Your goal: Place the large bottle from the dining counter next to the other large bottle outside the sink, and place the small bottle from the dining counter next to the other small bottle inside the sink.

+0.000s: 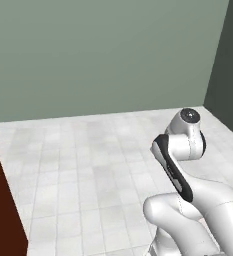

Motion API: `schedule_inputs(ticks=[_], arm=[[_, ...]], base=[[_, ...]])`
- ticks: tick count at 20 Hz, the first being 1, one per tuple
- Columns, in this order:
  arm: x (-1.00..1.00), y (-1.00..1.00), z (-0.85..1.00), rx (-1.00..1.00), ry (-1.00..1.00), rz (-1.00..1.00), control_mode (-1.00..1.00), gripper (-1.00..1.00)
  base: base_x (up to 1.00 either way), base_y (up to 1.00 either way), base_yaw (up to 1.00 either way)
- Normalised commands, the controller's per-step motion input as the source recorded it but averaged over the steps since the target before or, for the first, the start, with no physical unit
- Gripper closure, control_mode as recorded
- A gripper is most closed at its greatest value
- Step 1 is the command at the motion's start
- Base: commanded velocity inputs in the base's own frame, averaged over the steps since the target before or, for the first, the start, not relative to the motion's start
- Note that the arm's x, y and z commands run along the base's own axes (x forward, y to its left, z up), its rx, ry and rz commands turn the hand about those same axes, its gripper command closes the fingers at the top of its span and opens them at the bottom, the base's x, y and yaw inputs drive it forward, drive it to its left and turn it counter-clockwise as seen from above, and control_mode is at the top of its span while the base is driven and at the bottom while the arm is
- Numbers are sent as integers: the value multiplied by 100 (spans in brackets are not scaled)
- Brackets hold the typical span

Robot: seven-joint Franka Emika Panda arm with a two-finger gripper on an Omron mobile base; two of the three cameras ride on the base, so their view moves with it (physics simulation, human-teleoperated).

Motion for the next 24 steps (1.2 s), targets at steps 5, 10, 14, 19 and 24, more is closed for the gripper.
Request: schedule_inputs(ticks=[5,10,14,19,24], arm=[[0,0,0,0,0,0,100,-100],[0,0,0,0,0,0,100,-100],[0,0,0,0,0,0,100,-100],[0,0,0,0,0,0,100,-100],[0,0,0,0,0,0,100,-100]], base=[[100,-45,46],[100,-19,62],[100,-37,64],[100,-57,61],[99,-56,63]])
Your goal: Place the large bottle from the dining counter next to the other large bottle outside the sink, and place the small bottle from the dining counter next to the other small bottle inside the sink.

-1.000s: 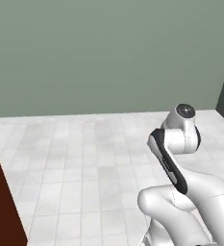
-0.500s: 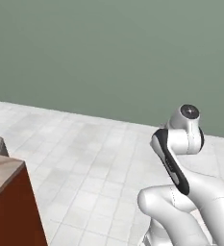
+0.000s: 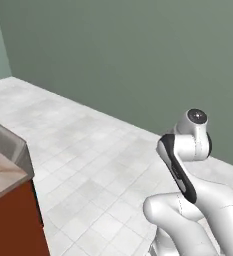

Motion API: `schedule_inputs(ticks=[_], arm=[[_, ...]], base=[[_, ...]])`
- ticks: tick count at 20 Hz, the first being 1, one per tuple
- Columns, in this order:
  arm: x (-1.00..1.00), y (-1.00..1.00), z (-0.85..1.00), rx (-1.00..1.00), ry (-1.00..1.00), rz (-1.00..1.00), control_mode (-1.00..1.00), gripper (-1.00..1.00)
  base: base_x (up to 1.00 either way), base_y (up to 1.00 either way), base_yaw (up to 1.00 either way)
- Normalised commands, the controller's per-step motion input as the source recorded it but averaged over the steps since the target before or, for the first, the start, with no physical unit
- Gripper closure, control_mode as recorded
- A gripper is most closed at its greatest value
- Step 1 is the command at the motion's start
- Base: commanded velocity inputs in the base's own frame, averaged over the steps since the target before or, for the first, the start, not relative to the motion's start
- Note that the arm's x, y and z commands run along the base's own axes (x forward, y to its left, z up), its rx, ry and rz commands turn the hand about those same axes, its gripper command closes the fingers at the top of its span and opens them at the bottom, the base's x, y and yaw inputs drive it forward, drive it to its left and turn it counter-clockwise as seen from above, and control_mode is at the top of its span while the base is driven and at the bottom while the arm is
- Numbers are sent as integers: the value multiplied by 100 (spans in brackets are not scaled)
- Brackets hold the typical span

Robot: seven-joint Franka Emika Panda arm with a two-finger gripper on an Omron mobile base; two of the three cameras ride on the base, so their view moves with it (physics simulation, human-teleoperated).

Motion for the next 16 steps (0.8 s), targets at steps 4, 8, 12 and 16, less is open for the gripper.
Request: schedule_inputs(ticks=[4,8,12,16], arm=[[0,0,0,0,0,0,100,-100],[0,0,0,0,0,0,100,-100],[0,0,0,0,0,0,100,-100],[0,0,0,0,0,0,100,-100]], base=[[100,-50,65],[99,-52,66],[98,-51,66],[96,-52,67]])
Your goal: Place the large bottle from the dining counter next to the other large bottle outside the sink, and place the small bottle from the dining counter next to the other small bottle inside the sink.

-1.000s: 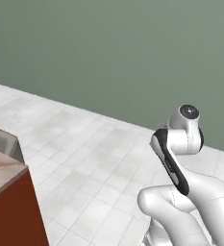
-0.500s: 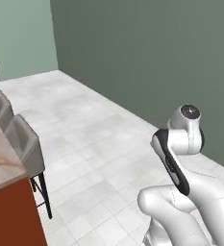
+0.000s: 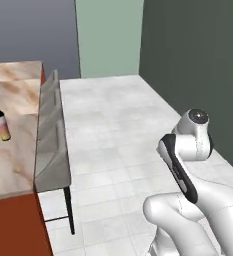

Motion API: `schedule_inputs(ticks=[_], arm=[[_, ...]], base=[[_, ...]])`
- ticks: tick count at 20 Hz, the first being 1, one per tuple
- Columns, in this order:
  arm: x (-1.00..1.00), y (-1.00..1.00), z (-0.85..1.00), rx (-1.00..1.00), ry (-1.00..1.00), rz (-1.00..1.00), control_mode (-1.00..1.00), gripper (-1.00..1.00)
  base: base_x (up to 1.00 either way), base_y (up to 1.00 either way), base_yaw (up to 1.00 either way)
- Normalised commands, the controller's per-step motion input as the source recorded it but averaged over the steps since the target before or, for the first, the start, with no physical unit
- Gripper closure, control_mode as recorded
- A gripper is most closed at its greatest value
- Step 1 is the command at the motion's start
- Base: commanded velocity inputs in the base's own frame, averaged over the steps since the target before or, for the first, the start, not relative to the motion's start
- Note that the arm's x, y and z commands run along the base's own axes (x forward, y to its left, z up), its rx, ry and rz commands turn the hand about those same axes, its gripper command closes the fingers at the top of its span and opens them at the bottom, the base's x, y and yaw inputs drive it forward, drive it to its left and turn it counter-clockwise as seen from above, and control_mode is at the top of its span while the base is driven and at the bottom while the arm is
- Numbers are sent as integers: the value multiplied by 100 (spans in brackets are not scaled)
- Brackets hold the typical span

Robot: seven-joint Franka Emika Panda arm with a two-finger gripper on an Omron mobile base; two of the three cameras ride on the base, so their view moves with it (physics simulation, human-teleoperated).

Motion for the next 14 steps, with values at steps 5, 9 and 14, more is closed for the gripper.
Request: schedule_inputs(ticks=[5,9,14], arm=[[0,0,0,0,0,0,100,-100],[0,0,0,0,0,0,100,-100],[0,0,0,0,0,0,100,-100]], base=[[90,-55,67],[71,-64,67],[25,-72,64]])
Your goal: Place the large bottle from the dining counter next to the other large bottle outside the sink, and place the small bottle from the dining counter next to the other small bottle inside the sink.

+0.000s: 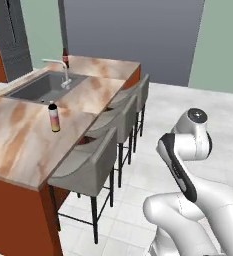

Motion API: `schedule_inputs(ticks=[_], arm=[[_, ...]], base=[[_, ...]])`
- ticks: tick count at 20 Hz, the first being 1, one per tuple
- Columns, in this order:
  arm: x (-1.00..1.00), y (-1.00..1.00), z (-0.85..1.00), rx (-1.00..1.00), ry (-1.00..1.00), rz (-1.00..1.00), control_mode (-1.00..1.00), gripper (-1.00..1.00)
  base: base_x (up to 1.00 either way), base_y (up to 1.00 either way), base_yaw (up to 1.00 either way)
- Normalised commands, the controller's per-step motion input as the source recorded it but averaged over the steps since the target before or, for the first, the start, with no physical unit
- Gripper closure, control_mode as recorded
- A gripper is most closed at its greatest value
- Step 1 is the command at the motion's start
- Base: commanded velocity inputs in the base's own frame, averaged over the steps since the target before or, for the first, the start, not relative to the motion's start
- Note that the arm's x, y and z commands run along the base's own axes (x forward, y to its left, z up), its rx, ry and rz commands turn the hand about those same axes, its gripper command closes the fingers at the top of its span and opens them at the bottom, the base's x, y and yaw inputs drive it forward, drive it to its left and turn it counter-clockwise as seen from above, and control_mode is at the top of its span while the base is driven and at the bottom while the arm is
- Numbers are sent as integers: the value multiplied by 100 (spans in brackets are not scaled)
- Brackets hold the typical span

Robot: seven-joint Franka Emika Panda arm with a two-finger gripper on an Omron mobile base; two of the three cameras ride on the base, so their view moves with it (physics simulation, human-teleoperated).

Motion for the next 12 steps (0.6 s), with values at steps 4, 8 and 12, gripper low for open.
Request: schedule_inputs(ticks=[4,8,12], arm=[[0,0,0,0,0,0,100,-100],[0,0,0,0,0,0,100,-100],[0,0,0,0,0,0,100,-100]], base=[[6,-75,61],[8,-80,62],[24,-85,57]])
